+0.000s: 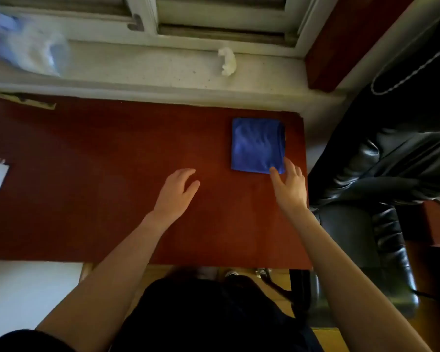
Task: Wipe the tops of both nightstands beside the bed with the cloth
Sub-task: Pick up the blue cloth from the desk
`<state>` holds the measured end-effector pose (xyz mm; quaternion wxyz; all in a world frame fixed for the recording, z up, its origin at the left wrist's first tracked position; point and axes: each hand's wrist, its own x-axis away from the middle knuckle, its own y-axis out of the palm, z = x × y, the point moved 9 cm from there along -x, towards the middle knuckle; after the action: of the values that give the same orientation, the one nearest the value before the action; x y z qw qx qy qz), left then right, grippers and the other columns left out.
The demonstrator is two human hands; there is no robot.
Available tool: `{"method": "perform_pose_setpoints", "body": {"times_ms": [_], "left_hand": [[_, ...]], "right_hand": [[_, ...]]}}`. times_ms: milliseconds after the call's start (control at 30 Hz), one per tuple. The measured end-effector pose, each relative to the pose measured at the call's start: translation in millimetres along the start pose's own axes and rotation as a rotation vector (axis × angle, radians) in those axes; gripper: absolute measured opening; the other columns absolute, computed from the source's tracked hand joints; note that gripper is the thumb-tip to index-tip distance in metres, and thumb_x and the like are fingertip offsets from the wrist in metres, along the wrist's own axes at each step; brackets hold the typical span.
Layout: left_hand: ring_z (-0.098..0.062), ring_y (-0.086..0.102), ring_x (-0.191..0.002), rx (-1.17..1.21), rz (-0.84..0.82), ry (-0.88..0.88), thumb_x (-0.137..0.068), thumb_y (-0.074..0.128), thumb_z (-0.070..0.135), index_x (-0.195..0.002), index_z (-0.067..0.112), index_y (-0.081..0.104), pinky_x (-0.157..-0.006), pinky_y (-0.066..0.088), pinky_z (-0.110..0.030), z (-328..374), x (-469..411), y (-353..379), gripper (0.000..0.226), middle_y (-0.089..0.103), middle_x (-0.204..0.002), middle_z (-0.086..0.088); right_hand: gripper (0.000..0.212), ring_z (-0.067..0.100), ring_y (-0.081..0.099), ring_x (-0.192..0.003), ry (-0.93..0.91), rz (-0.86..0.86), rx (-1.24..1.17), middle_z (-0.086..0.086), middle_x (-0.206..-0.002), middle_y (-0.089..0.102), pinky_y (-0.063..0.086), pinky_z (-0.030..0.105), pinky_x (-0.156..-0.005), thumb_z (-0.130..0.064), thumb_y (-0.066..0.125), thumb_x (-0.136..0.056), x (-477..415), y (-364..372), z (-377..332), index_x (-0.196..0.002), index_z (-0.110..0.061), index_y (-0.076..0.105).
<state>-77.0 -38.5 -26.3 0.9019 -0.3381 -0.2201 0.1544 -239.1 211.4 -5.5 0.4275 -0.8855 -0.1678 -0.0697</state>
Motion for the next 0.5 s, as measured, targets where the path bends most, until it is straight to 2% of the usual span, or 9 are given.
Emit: {"method": "perform_pose_setpoints", "body": {"times_ms": [167, 267, 367, 433, 500], "left_hand": [[-0.024, 0.014, -0.150, -0.230, -0.030, -0.012, -0.096, 0.046, 0.044, -0.150, 0.023, 0.032, -0.120, 0.015, -0.044, -21, -49, 1, 0.060, 0.024, -0.160, -0.003], [-0.027, 0.013, -0.150, -0.341, -0.017, 0.025, -0.095, 0.048, 0.044, -0.149, 0.021, 0.032, -0.120, 0.014, -0.045, -27, -64, 1, 0.062, 0.023, -0.161, -0.006], [-0.030, 0.018, -0.148, -0.405, -0.002, 0.060, -0.093, 0.051, 0.042, -0.148, 0.019, 0.035, -0.120, 0.018, -0.047, -29, -66, 2, 0.062, 0.025, -0.159, -0.008], [-0.031, 0.018, -0.148, -0.409, -0.006, 0.075, -0.092, 0.053, 0.041, -0.148, 0.018, 0.035, -0.120, 0.020, -0.049, -29, -63, 4, 0.063, 0.026, -0.159, -0.009], [-0.030, 0.017, -0.149, -0.396, -0.016, 0.069, -0.093, 0.054, 0.039, -0.148, 0.018, 0.035, -0.120, 0.019, -0.049, -28, -63, 4, 0.062, 0.025, -0.159, -0.008]], "right_hand": [[0.075, 0.038, 0.035, -0.132, 0.136, 0.005, 0.265, 0.017, -0.150, 0.036, 0.036, 0.045, -0.104, -0.053, 0.044, -0.095, -48, 17, 2, -0.152, -0.011, 0.023], [0.072, 0.043, 0.042, -0.125, 0.195, 0.042, 0.306, 0.024, -0.141, 0.040, 0.039, 0.046, -0.099, -0.051, 0.049, -0.094, -68, 20, 2, -0.143, 0.000, 0.033], [0.060, 0.042, 0.054, -0.115, 0.313, 0.048, 0.112, 0.026, -0.130, 0.049, 0.046, 0.040, -0.084, -0.039, 0.059, -0.092, -77, 22, 1, -0.127, 0.006, 0.041], [0.055, 0.038, 0.060, -0.108, 0.408, 0.029, -0.040, 0.022, -0.123, 0.058, 0.044, 0.033, -0.071, -0.034, 0.065, -0.090, -79, 26, 6, -0.122, 0.006, 0.045], [0.050, 0.033, 0.063, -0.102, 0.494, 0.012, -0.232, 0.017, -0.114, 0.064, 0.045, 0.033, -0.070, -0.031, 0.070, -0.086, -79, 30, 11, -0.117, 0.004, 0.054]]}}
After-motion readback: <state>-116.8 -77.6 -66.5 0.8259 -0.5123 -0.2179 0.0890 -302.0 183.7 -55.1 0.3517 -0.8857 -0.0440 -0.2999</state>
